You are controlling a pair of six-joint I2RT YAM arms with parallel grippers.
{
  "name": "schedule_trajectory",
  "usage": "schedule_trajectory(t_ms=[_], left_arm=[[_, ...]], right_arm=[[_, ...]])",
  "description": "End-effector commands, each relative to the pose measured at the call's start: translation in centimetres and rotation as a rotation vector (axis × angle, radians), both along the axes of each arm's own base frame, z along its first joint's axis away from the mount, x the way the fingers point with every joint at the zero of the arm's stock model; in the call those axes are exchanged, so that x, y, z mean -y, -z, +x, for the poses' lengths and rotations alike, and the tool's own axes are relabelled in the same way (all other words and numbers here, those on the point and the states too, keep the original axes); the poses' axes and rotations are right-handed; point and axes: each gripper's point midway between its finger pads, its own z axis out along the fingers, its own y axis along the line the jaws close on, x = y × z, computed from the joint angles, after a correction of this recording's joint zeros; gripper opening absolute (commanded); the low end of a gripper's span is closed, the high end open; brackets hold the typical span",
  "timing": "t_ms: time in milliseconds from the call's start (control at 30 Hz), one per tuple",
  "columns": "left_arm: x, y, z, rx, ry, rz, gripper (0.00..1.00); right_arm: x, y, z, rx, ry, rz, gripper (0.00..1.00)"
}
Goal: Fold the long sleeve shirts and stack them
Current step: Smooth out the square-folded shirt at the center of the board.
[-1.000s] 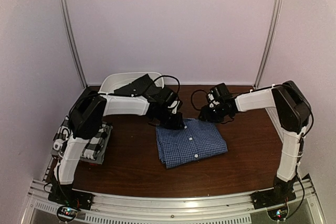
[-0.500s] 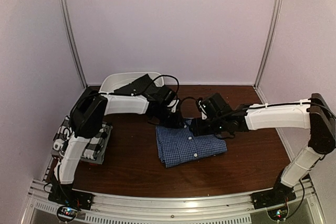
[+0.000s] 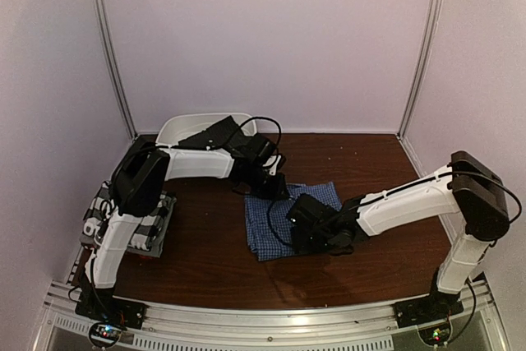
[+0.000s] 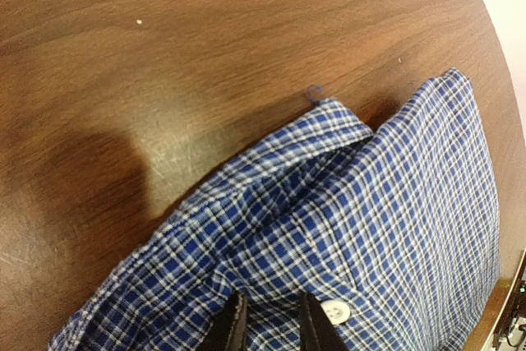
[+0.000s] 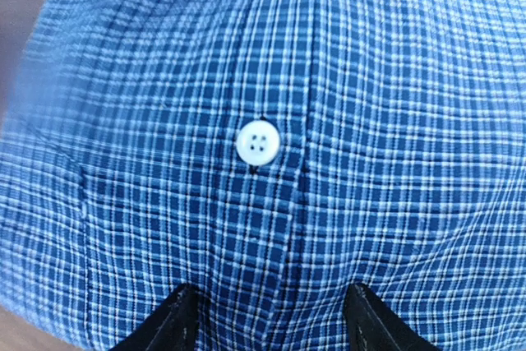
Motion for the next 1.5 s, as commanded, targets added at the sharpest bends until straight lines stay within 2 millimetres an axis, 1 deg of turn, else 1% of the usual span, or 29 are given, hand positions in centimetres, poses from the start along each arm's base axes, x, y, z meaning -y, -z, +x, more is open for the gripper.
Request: schedule_trajectory(t_ms=[0, 100, 200, 300, 333, 400, 433, 500, 600, 633, 667, 767, 800, 867, 933, 1000, 1067, 1100, 1200, 1300, 1333, 1467], left_arm=[[-1.1, 2.7, 0.3, -0.022, -0.006, 0.054, 0.24], [-1.1, 2.6, 0.3, -0.020, -0.002, 0.054, 0.24], [-1.0, 2.4, 0.4, -0.016, 0.003, 0.051, 0.24], [-0.9, 2.2, 0.5, -0.012, 0.008, 0.050, 0.24], [-0.9, 2.2, 0.5, -0.010, 0.008, 0.050, 0.24], [-0.8, 2.0, 0.5, -0.008, 0.010, 0.046, 0.24], [-0.7, 1.9, 0.6, -0.008, 0.010, 0.044, 0.24], [-0.6, 1.8, 0.6, -0.006, 0.014, 0.041, 0.24], [-0.5, 1.5, 0.7, -0.001, 0.016, 0.038, 0.24], [-0.5, 1.4, 0.7, -0.001, 0.017, 0.037, 0.24], [-0.5, 1.4, 0.7, 0.002, 0.017, 0.039, 0.24], [-0.4, 1.1, 0.9, 0.011, 0.019, 0.041, 0.24], [-0.4, 1.0, 1.0, 0.014, 0.020, 0.038, 0.24], [-0.3, 0.8, 1.1, 0.018, 0.021, 0.038, 0.24], [-0.3, 0.9, 1.1, 0.017, 0.023, 0.039, 0.24], [-0.3, 1.0, 1.0, 0.013, 0.025, 0.041, 0.24], [-0.1, 0.7, 1.1, 0.017, 0.028, 0.036, 0.24], [-0.1, 0.5, 1.2, 0.019, 0.029, 0.035, 0.24], [0.2, -0.8, 1.4, 0.035, 0.036, 0.025, 0.24], [0.5, -3.0, 1.7, 0.060, 0.037, 0.002, 0.25], [0.6, -4.1, 1.8, 0.073, 0.036, -0.008, 0.25], [0.4, -7.8, 1.5, 0.092, 0.037, -0.063, 0.30]], right_arm=[[-0.7, 1.8, -1.0, -0.029, -0.002, -0.052, 0.64], [-1.1, 0.6, -1.2, -0.021, -0.001, -0.028, 0.65], [-0.9, -2.0, -0.8, 0.017, 0.011, 0.010, 0.66], [-0.2, -4.9, -0.3, 0.052, 0.033, 0.057, 0.68], [0.1, -5.6, -0.1, 0.060, 0.040, 0.074, 0.69], [1.0, -6.4, 0.3, 0.071, 0.061, 0.102, 0.68], [1.5, -6.5, 0.5, 0.074, 0.072, 0.109, 0.67], [2.5, -5.9, 0.7, 0.062, 0.090, 0.114, 0.64], [3.4, -4.5, 0.7, 0.035, 0.097, 0.126, 0.60], [3.9, -3.6, 0.5, 0.019, 0.103, 0.122, 0.59], [4.0, -3.3, 0.4, 0.012, 0.105, 0.133, 0.59], [5.1, -0.9, -0.2, -0.027, 0.123, 0.115, 0.57], [5.3, -0.4, -0.4, -0.037, 0.131, 0.111, 0.56], [5.9, 1.2, -1.1, -0.071, 0.142, 0.095, 0.55], [6.1, 2.2, -1.7, -0.094, 0.146, 0.107, 0.54], [6.2, 2.6, -2.0, -0.107, 0.148, 0.120, 0.54], [6.1, 2.2, -2.0, -0.107, 0.146, 0.132, 0.54], [5.9, 1.7, -2.0, -0.101, 0.144, 0.143, 0.54], [5.5, -0.4, -1.5, -0.071, 0.136, 0.172, 0.55], [5.3, -2.8, -0.8, -0.031, 0.133, 0.198, 0.57], [5.2, -3.5, -0.5, -0.019, 0.132, 0.211, 0.57], [5.6, -5.1, 0.5, 0.008, 0.140, 0.249, 0.58]])
